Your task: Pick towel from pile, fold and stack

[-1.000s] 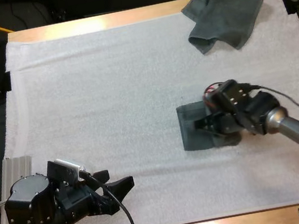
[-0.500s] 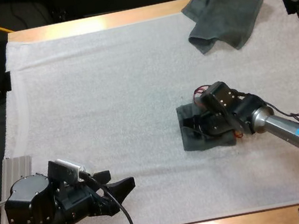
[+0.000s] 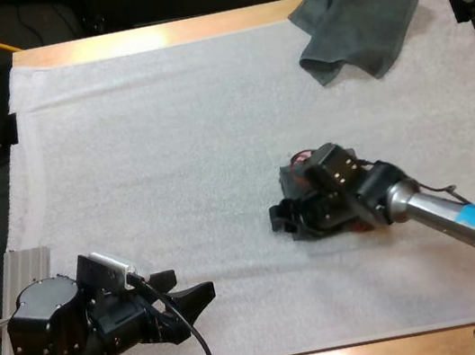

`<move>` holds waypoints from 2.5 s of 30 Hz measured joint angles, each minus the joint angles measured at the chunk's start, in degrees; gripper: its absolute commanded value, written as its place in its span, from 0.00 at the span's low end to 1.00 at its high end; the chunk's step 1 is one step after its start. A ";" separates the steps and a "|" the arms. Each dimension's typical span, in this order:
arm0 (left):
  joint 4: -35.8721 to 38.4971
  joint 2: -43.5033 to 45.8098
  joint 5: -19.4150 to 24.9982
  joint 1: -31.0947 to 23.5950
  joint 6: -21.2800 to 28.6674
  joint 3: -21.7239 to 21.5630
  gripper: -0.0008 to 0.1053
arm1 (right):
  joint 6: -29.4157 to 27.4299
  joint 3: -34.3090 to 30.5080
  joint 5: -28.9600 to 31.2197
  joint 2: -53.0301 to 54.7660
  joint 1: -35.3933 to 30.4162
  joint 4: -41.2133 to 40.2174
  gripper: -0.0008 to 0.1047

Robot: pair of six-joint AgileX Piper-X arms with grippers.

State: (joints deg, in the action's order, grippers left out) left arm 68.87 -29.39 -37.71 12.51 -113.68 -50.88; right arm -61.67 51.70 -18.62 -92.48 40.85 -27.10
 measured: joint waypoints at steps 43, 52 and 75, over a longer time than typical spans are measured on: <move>0.00 0.00 2.01 0.00 3.76 0.00 0.67 | -13.34 0.00 15.07 44.77 0.08 -23.18 0.69; 0.00 0.00 4.02 0.00 4.88 0.00 0.67 | -14.63 0.00 16.99 50.68 0.08 -29.51 0.69; -15.85 -20.96 1.86 0.00 4.66 6.09 0.68 | -15.07 0.00 19.46 50.67 0.08 -30.84 0.69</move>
State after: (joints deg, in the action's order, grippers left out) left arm 53.02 -50.35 -35.85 12.51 -109.02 -44.79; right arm -76.74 51.70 0.85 -41.81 40.93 -57.94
